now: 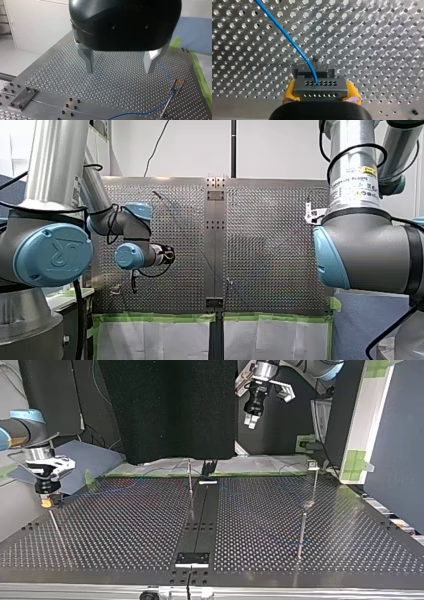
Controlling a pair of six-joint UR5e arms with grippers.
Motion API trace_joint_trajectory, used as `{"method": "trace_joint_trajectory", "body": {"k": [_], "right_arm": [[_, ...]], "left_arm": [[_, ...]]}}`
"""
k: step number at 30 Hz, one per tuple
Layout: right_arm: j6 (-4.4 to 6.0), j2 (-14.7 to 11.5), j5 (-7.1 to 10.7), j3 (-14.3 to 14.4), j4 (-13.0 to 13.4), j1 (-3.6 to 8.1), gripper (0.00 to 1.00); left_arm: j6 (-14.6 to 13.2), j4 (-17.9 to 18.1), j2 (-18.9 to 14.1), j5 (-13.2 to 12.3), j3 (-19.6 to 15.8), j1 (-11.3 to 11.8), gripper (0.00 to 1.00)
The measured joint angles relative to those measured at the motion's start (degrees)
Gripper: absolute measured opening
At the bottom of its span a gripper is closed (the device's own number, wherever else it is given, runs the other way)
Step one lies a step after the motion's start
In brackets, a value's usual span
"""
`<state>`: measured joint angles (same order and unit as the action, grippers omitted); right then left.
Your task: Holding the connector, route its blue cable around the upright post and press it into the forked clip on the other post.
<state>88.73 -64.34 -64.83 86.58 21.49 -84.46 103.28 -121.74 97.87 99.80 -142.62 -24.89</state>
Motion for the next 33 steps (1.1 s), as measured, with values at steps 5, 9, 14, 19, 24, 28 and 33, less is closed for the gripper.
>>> {"method": "trace_joint_trajectory", "body": {"k": [5,9,14,19,24,28,33], "right_arm": [[-0.32,0.1,0.12,0.0,-1.0,0.38,0.00],[-0.76,0.1,0.13,0.0,-1.5,0.58,0.00],[-1.22,0.2,0.26,0.0,-1.4,0.67,0.00],[-1.48,0.5,1.33,0.0,-1.1,0.50,0.00],[-1.73,1.0,2.00,0.0,-0.8,0.33,0.00],[-1.91,1.2,2.13,-0.1,-0.5,0.36,0.00],[-1.83,1.2,2.16,-0.4,-0.3,0.52,0.00]], "left_arm": [[0.0,0.0,0.0,0.0,0.0,0.0,1.00],[-0.1,-0.1,0.0,0.0,0.0,0.0,1.00],[-0.2,-0.2,0.0,0.0,0.0,0.0,1.00],[-0.3,-0.2,0.0,0.0,0.0,0.0,1.00],[-0.3,-0.2,0.0,0.1,0.0,0.0,1.00],[-0.3,-0.2,0.0,0.1,0.0,0.1,1.00],[-0.3,-0.2,0.0,0.1,0.0,0.2,1.00]]}}
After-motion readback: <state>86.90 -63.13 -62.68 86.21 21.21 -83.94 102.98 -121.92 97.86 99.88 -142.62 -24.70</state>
